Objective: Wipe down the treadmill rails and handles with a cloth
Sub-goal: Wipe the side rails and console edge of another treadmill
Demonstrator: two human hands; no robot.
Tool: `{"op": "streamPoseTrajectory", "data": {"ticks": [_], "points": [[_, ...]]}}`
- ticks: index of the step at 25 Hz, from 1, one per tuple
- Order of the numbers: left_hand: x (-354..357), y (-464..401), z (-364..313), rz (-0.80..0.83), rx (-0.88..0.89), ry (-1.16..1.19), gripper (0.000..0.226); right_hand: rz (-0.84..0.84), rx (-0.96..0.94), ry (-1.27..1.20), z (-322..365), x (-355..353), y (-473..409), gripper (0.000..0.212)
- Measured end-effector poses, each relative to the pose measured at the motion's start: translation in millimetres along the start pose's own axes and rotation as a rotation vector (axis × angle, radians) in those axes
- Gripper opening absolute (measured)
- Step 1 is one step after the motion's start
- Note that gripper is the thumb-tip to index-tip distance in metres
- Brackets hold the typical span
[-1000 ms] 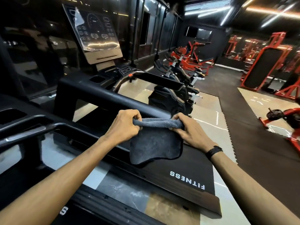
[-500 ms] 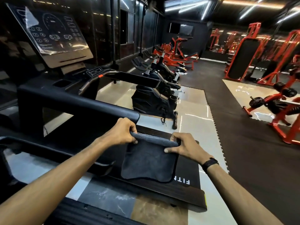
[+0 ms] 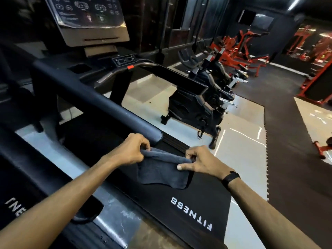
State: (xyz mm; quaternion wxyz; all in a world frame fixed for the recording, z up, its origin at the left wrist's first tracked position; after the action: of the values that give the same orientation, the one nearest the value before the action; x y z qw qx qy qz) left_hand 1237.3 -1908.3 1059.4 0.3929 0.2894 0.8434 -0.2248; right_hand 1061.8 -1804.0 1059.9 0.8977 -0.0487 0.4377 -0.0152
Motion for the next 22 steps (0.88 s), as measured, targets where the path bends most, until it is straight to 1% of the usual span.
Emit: {"op": "streamPoseTrajectory", "data": {"ticks": [2, 4, 8, 11, 13, 15, 18, 20, 22], "points": [[-3, -21, 15, -0.041, -0.024, -0.029, 0.033, 0.062, -0.025, 0.012, -8, 4, -34, 0.057], [-8, -38, 32, -0.080, -0.068, -0.050, 0.033, 0.088, -0.021, 0.008, -18, 9, -62, 0.054], [-18, -53, 72, -0.116, -0.251, -0.123, 0.024, 0.180, -0.034, -0.032, -26, 31, -101, 0.039], [-30, -65, 83, -0.187, -0.396, -0.172, 0.025, 0.296, -0.067, -0.058, -28, 45, -131, 0.038], [-38, -78, 84, -0.254, -0.448, -0.193, 0.027, 0.350, -0.099, -0.072, -33, 50, -151, 0.034], [-41, -96, 81, -0.297, -0.456, -0.237, 0.029, 0.337, -0.091, -0.121, -44, 47, -173, 0.028], [-30, -133, 68, -0.361, -0.462, -0.337, 0.027, 0.343, -0.005, -0.290, -95, 32, -211, 0.035], [-12, -161, 60, -0.353, -0.480, -0.401, 0.024, 0.376, 0.056, -0.312, -126, 29, -229, 0.035], [1, -172, 61, -0.307, -0.560, -0.458, 0.021, 0.405, 0.046, -0.302, -136, 31, -235, 0.033]]}}
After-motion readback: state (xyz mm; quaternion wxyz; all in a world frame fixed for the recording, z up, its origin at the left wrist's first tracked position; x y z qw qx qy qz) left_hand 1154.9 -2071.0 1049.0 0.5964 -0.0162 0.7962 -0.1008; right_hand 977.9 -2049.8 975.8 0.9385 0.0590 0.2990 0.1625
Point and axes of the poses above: each hand's wrist, its own y-axis away from the middle knuckle, its own x-axis out of the palm, z = x × y, the point moved 10 cm from there along -y, towards the middle knuckle, and after that the axes turned 5 degrees about -z, right-handed, at the moved point
